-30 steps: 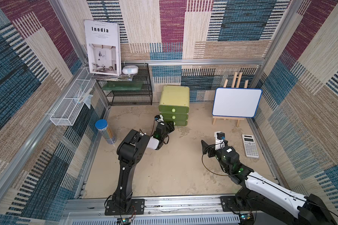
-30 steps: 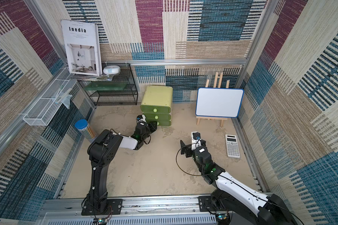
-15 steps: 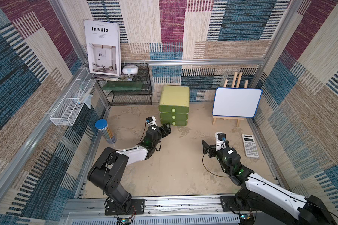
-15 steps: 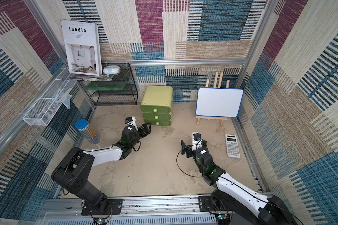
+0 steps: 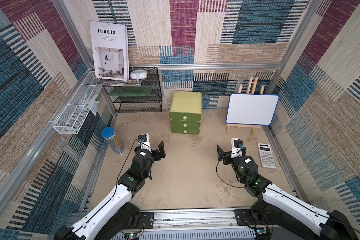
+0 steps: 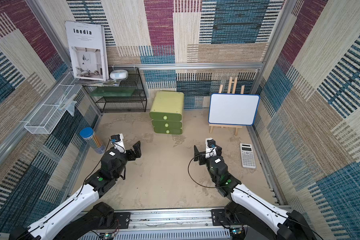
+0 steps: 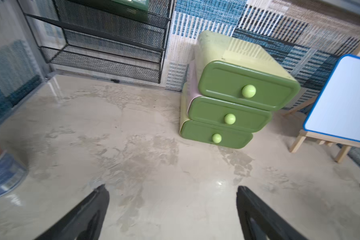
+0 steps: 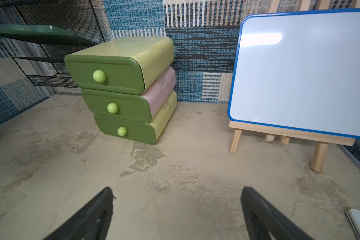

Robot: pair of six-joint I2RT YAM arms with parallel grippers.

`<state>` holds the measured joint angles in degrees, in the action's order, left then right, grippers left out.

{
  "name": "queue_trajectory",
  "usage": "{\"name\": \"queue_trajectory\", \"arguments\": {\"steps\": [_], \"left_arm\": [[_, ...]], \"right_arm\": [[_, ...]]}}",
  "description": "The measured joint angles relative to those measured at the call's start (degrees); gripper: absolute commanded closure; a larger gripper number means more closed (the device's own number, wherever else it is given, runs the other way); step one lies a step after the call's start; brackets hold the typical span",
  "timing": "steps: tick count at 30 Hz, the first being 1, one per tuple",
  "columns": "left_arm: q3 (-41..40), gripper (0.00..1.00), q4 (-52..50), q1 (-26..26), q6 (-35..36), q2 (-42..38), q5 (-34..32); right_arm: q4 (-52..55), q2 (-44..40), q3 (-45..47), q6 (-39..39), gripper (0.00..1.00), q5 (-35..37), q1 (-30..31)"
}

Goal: Place the wired earphones into the drawer by color
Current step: Reset both arms

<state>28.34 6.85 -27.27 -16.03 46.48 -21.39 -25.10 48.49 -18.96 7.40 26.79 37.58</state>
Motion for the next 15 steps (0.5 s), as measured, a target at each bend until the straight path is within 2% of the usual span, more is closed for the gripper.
{"name": "queue_trajectory", "arguments": {"steps": [9, 15], "left_arm": [[-7.93, 0.01, -0.76, 0.44, 12.83, -6.29, -5.62], [-11.10, 0.01, 3.96, 4.63, 17.29, -4.59, -6.58]], "right_arm": [[0.33, 2.01, -0.79, -4.59, 0.01, 4.11, -0.81], [-2.47, 3.69, 0.02, -8.20, 0.01, 2.84, -6.95]]}}
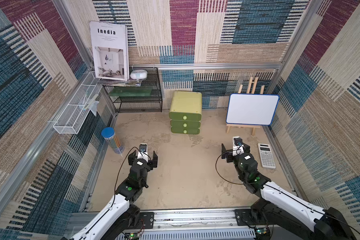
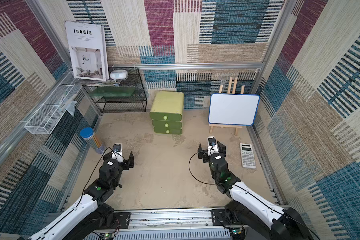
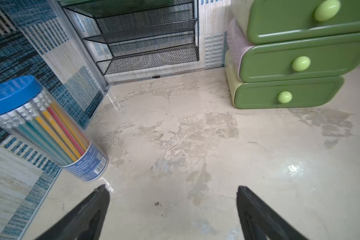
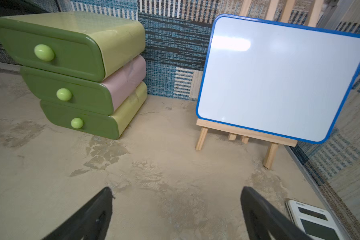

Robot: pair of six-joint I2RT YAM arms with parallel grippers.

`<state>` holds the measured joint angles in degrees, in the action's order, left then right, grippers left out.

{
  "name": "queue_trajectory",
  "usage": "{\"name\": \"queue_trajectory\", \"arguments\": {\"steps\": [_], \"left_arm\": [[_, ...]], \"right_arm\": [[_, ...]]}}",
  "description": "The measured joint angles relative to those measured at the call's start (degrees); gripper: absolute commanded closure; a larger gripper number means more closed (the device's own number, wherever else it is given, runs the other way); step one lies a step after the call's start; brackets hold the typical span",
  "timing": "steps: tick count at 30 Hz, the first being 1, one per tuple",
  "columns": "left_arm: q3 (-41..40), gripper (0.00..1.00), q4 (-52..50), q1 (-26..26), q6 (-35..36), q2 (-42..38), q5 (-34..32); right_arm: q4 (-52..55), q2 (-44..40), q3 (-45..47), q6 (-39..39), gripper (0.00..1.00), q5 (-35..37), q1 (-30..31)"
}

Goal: Place the wired earphones into the drawer by color
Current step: Reset both arms

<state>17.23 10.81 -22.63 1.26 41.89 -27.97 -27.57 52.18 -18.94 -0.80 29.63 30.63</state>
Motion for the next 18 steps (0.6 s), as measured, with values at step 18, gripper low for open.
{"name": "queue_trajectory", "arguments": {"steps": [18], "left_arm": [[-1.60, 0.00, 23.28, 24.76, 0.37, 24.79, 25.14]], "right_arm": [[-14.10, 4.15, 6.78, 0.98, 0.01, -9.88, -19.21]]}}
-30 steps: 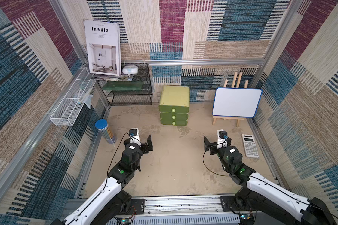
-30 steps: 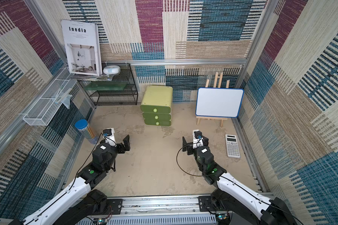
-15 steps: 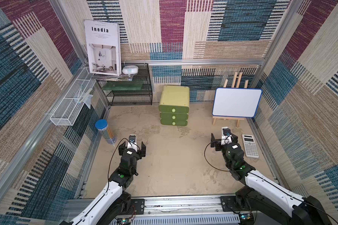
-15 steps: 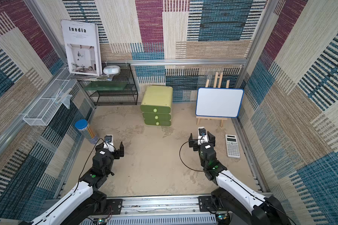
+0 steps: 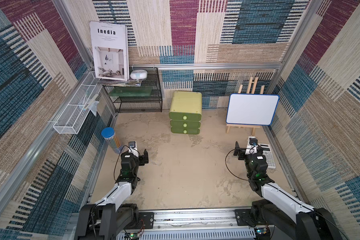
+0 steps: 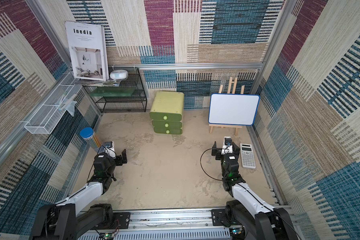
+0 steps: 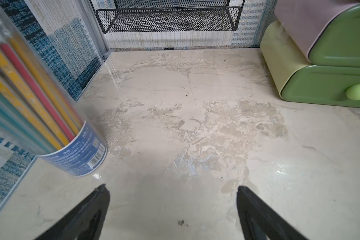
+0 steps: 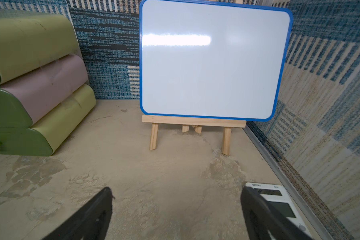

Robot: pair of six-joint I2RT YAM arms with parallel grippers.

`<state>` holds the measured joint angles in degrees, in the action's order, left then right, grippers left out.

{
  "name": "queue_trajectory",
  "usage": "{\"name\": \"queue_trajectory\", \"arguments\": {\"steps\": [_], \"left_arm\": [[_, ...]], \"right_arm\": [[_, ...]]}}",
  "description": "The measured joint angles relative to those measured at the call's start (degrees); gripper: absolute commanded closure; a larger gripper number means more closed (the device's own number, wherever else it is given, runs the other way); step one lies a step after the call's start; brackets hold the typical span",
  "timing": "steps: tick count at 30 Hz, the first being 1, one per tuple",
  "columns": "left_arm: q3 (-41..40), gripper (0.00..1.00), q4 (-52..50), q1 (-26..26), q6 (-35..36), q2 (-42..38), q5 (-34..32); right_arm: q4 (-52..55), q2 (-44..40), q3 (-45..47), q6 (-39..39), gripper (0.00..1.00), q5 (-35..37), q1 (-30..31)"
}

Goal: Place the wired earphones into the drawer by color
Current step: Reset both arms

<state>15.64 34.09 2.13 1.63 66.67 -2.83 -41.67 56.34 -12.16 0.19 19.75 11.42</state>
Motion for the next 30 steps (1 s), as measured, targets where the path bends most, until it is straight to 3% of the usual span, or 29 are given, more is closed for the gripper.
{"name": "queue_trajectory", "arguments": {"steps": [5, 9, 22, 30], "left_arm": [[5.51, 0.00, 6.82, 0.57, 0.15, 13.88, 8.46], [8.46, 0.00, 7.87, 0.66, 0.26, 19.93, 10.23], [9.60, 0.01, 8.26, 0.61, -0.15, 21.09, 9.77], [9.60, 0.01, 8.26, 0.50, -0.17, 21.09, 8.72]], "right_arm": [[-3.06, 2.12, 0.61, 0.68, 0.01, -1.20, -1.51], [-5.16, 4.35, 0.63, 0.63, 0.01, -1.84, -2.25], [-9.11, 13.97, -2.75, -1.31, 0.01, -2.78, -5.05], [-14.43, 22.97, -3.74, -0.61, 0.01, -7.89, -9.77]]}}
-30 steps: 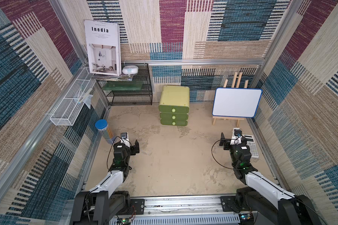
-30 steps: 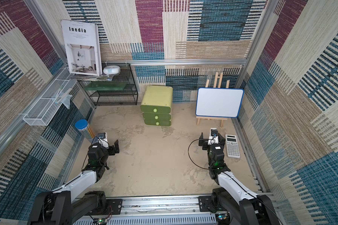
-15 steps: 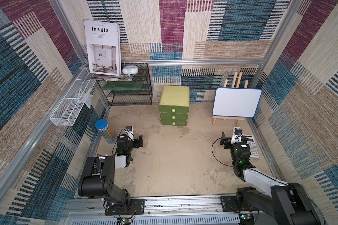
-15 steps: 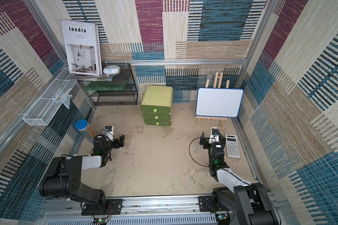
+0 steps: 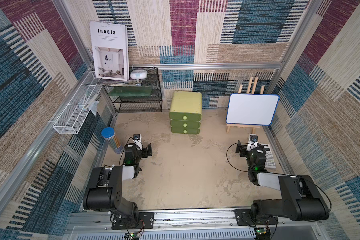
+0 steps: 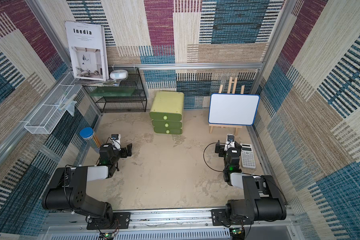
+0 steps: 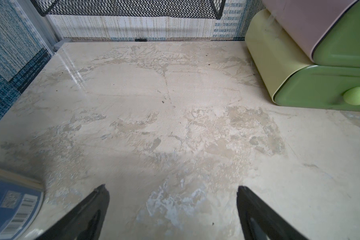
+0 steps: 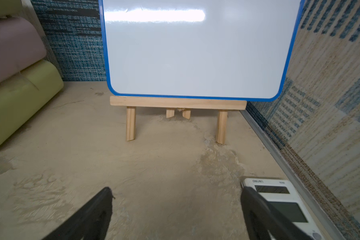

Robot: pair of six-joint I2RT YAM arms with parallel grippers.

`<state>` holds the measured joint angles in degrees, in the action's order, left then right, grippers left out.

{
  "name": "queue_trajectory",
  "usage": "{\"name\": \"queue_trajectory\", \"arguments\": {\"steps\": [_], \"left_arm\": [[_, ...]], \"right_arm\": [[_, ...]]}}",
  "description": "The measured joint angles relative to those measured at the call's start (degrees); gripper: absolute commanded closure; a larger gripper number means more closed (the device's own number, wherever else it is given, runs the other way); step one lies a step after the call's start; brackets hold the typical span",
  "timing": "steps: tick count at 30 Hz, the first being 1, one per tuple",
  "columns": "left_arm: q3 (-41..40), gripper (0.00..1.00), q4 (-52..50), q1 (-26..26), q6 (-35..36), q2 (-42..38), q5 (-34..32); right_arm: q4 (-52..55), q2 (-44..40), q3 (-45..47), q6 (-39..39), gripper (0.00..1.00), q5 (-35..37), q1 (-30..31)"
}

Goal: Place the wired earphones into the drawer by color
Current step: Reset both arms

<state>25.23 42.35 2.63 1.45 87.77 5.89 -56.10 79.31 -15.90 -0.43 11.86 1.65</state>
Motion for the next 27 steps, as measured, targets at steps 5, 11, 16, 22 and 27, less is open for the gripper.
{"name": "queue_trajectory", "arguments": {"steps": [5, 11, 16, 22, 27], "left_arm": [[0.00, 0.01, 0.00, -0.02, 0.00, 0.00, -0.11], [-0.02, 0.01, 0.02, -0.04, 0.00, 0.00, -0.11], [-0.02, 0.00, 0.02, -0.04, 0.00, 0.00, -0.11], [-0.02, 0.01, 0.02, -0.04, 0.00, 0.00, -0.11], [-0.02, 0.01, 0.02, -0.04, 0.00, 0.00, -0.11]], "right_arm": [[-8.61, 8.35, 2.36, 0.00, 0.01, -2.03, -0.90], [-11.30, 7.96, 1.46, 0.00, 0.01, -3.15, -1.20], [-11.45, 7.91, 1.46, 0.00, 0.01, -3.39, -1.22], [-11.45, 7.89, 1.46, 0.00, 0.01, -3.56, -1.22], [-11.45, 7.89, 1.46, 0.00, 0.01, -3.56, -1.22]]}}
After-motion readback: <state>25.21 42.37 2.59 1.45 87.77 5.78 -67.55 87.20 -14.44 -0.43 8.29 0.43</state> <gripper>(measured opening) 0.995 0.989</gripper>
